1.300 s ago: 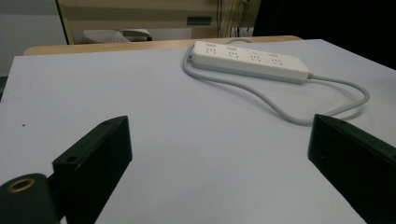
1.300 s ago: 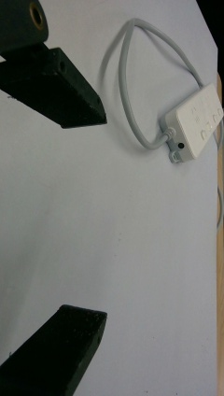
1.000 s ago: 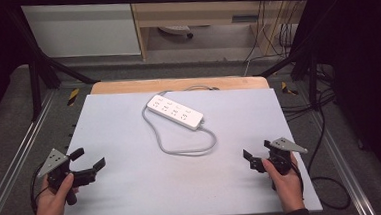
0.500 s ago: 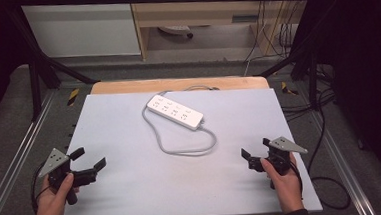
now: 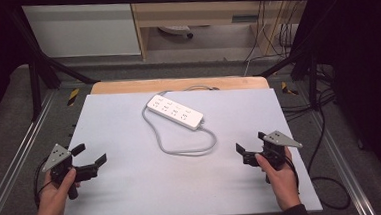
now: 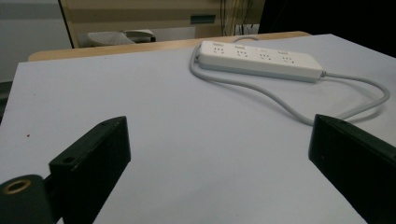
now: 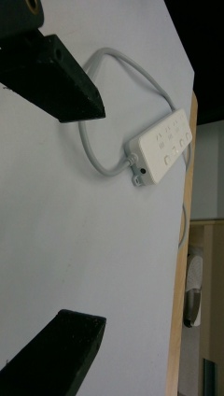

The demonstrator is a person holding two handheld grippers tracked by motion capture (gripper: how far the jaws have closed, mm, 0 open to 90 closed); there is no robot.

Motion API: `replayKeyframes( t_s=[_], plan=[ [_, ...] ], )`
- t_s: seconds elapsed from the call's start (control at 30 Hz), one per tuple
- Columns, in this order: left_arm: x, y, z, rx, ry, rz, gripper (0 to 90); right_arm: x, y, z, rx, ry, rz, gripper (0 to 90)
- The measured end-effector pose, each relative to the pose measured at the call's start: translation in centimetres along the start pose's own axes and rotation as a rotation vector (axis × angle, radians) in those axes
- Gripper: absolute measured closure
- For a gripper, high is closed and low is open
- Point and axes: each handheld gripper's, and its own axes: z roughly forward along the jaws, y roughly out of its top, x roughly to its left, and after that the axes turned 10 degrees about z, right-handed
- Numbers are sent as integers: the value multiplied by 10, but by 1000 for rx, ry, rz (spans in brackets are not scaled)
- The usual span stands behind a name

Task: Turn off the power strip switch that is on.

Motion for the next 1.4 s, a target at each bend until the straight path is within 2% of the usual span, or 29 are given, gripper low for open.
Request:
replayKeyframes(
  t_s=[0.17, 0.33, 0.6, 0.9, 1.4],
  plan=[
    [0, -1, 4, 8, -16, -3, 60, 1, 7, 7, -2, 7, 10, 28],
    [-4, 0, 1, 4, -22, 4, 58, 4, 15, 14, 8, 12, 15, 27],
    [-5, -2, -1, 16, -20, 7, 58, 13, 29, 27, 9, 34, -3, 24],
    [-5, -2, -1, 19, -19, 5, 58, 20, 47, 36, -11, 36, -17, 27],
    [-5, -2, -2, 16, -15, 6, 58, 27, 61, 49, -34, 42, -17, 30]
  ],
)
